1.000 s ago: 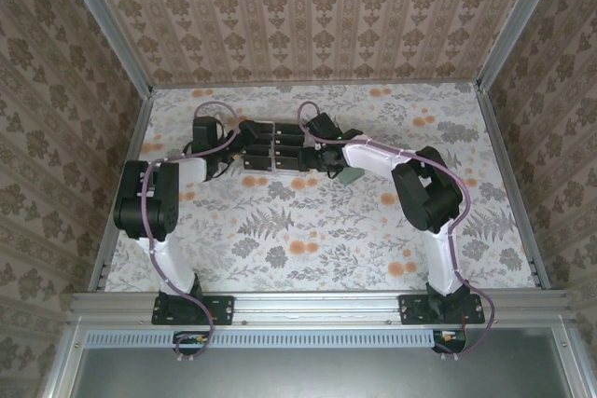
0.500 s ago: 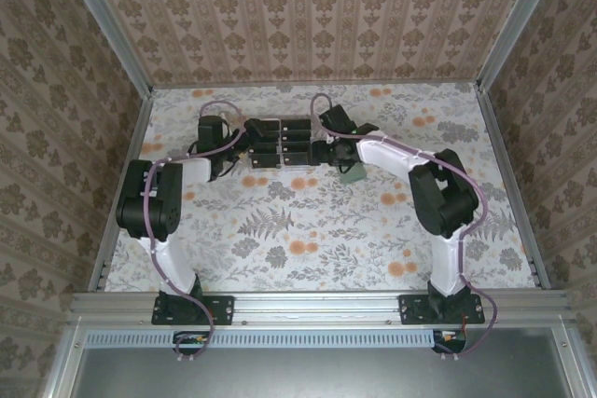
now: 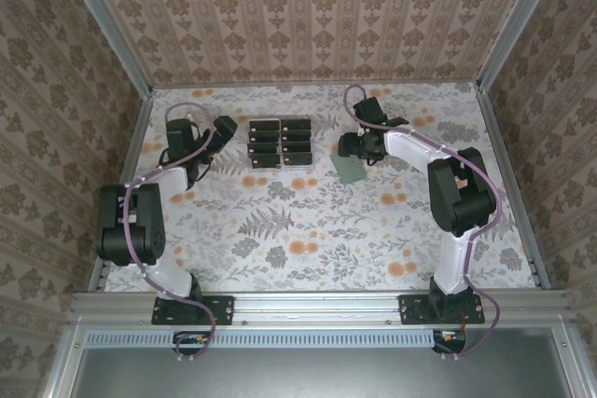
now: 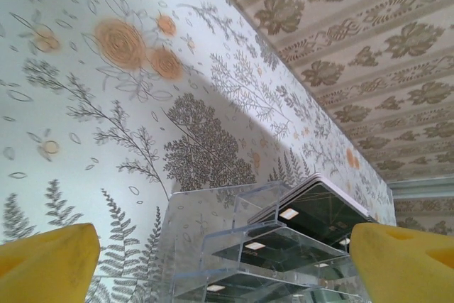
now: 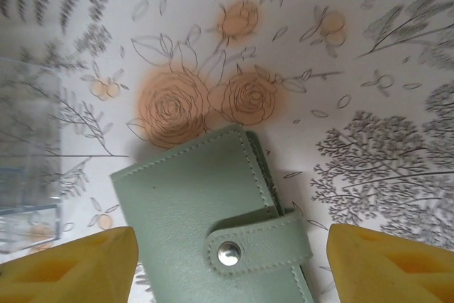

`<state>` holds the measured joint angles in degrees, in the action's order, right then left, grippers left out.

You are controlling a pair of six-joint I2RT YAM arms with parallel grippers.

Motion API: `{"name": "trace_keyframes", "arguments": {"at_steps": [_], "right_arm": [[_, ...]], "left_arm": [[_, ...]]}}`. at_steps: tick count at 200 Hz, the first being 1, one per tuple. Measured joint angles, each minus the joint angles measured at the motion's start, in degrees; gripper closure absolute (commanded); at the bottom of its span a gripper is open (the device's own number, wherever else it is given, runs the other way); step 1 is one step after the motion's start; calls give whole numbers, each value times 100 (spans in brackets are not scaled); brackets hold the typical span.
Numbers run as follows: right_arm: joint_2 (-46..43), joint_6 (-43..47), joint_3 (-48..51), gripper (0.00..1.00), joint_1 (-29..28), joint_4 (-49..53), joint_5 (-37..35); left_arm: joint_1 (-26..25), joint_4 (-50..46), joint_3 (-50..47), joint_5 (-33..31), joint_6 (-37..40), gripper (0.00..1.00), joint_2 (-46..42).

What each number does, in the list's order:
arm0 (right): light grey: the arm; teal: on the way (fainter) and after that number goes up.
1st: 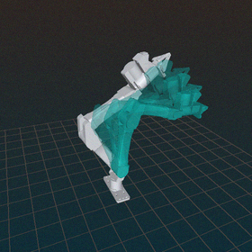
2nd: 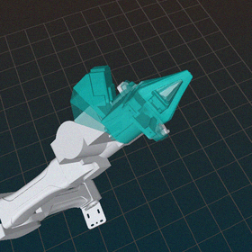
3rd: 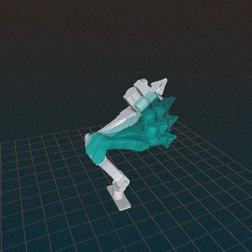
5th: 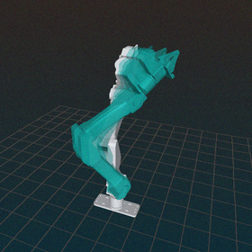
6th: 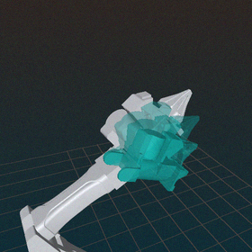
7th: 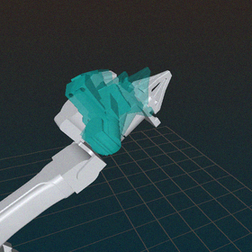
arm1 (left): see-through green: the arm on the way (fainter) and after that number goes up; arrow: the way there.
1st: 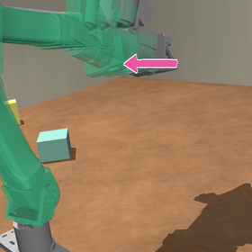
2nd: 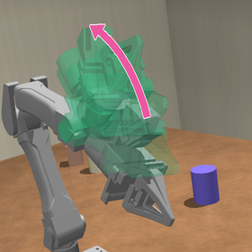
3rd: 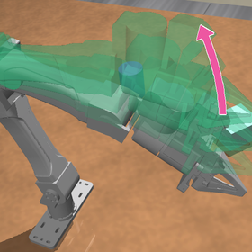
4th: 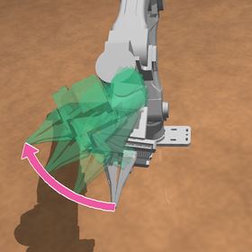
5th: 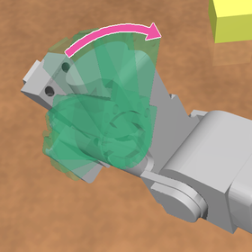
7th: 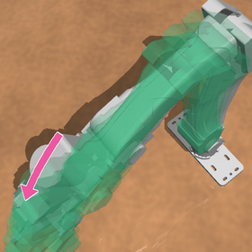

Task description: Put the credit cards into the card holder

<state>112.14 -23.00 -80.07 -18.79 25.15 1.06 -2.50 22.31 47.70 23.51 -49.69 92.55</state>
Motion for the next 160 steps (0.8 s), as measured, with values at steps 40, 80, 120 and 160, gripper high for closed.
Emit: {"name": "trace_keyframes", "arguments": {"at_steps": [40,80,120,160], "right_arm": [[358,33,-4,34,-22,55,201],[367,2,68,69,-22,17,363],[136,-31,356,97,-17,-131,518],[-442,-140,1047,97,-90,-96,662]], "left_arm": [[-31,-483,-179,-11,48,0,-782],[-87,-935,-452,31,66,0,-1342],[-210,-1281,-599,61,109,0,-1801],[-308,-1593,-772,72,151,0,-2267]]}}
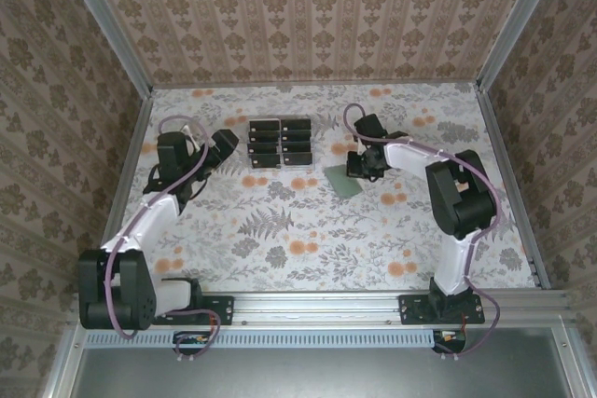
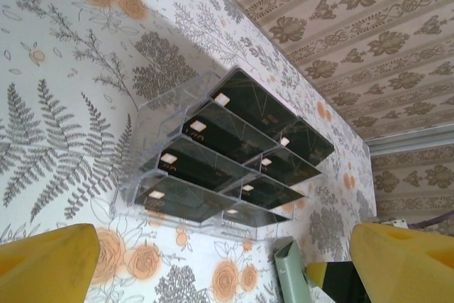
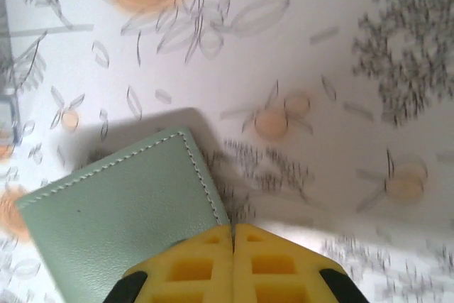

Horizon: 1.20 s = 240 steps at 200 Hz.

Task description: Put the credit cards into the card holder

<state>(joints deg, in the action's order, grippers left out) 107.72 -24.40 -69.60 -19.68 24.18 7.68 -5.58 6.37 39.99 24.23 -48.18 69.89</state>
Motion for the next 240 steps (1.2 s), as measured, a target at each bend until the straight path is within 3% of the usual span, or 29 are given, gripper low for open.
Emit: {"name": "trace_keyframes", "arguments": {"at_steps": [51,84,91,105,119,182,240], "right_arm": [[-1408,-789,1082,95,-785,-212,74],[-1596,-1773,1567,94,-1611,-660,-103],[-1576,-1978,1602,88,-1786,-713,-210],[-1486,-2352,1609,65,-2098,-820,-389],[-1355,-2531,1558,55,-2310,-859,-553],[-1504,-2129,1388,39,-2785,-417,-1172],[-1342,-1451,1154,36,-2990,-59,-1241]], "left_arm": [[-365,-566,-243,-37,24,0,-710],[-706,-776,-468,-149,20,0,-1047],[-774,-787,-522,-160,17,0,-1073],[-907,-835,-586,-201,13,0,-1073],[-1056,-901,-601,-227,-9,0,-1043],[-1919,-1191,-599,-483,-136,0,-754],[-2264,-1241,-673,-933,-422,0,-791]]}}
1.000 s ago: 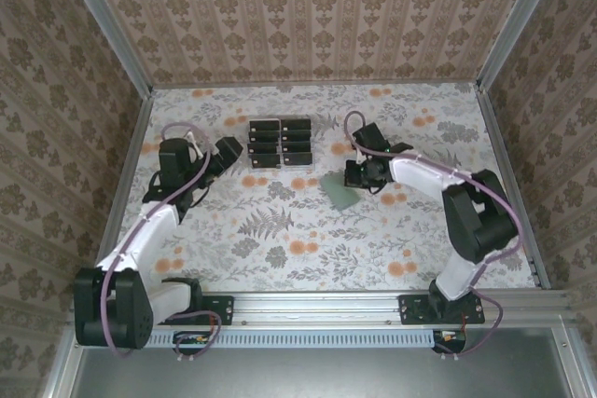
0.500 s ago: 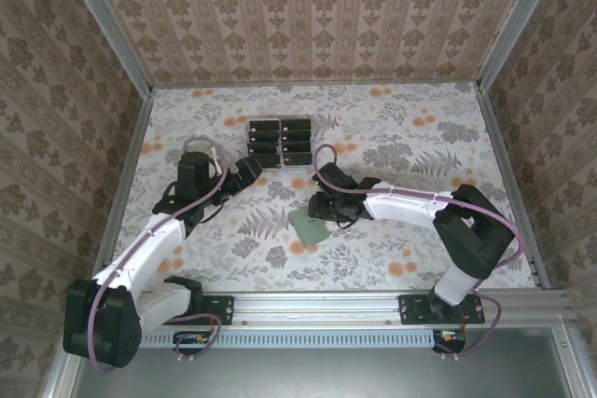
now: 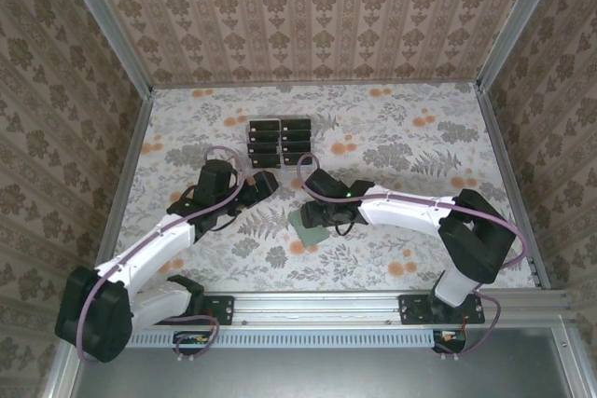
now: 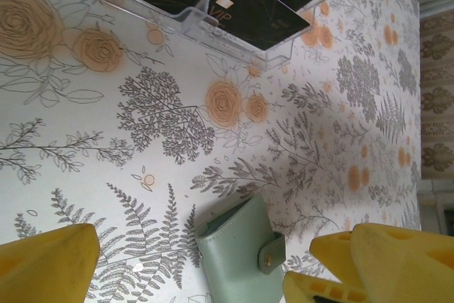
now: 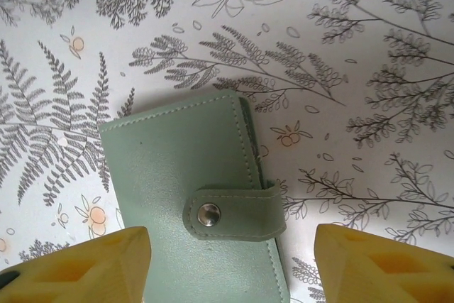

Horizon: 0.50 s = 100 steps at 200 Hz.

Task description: Put the credit cards into the card holder

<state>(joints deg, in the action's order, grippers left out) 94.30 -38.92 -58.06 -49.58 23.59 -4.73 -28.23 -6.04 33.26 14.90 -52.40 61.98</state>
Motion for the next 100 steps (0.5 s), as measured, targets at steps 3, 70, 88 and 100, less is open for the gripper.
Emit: {"name": "trace_keyframes", "arguments": {"at_steps": [3,70,88,100], "right_arm": [[15,4,2,36,0,-2,0],[116,-13,350,40,22,-203,214],[140,-46,476,42,66,-385,358],[140,-72,564,44,114,-511,468]], "left_arm": [[0,2,0,-13,-13,0,0],[-96,138,-2,-81,-55,0,275],[-133,232,-2,-61,-55,0,407],[-155,289,-2,-46,-55,0,476]]}}
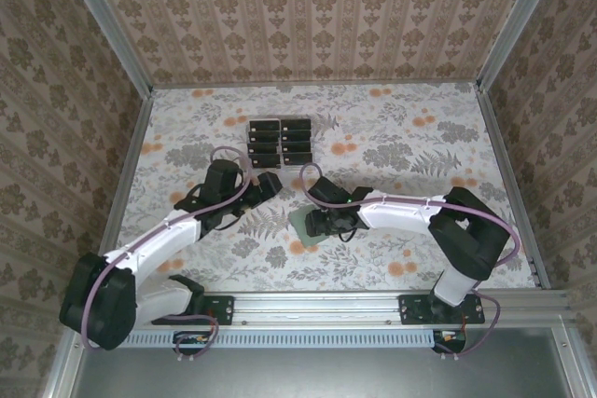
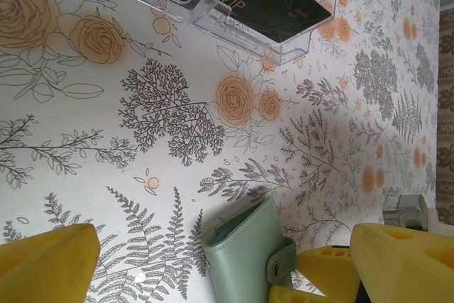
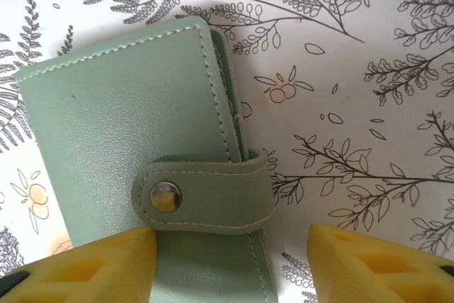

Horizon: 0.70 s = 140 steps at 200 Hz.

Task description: Put the credit cards into the card holder

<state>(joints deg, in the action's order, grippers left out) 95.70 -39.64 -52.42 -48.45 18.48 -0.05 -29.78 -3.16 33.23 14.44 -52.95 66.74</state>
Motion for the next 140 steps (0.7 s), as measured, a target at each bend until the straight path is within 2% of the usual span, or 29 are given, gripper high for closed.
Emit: {"name": "trace_keyframes", "arguments": {"at_steps": [19,78,102,140], "right_arm": [[0,-98,144,52,101,-221,190],[-129,-391,483,94,372,-793,643],[-221,-450,538,100,472,-940,826],[-540,-452,557,100,590,-951,1001]], "left_arm": [[-39,68,0,24,0,0,72],[-101,321,-2,133,-2,0,313],[-151,433,-2,203,-7,0,503],[-232,605,0,267,-50,0,719]]}}
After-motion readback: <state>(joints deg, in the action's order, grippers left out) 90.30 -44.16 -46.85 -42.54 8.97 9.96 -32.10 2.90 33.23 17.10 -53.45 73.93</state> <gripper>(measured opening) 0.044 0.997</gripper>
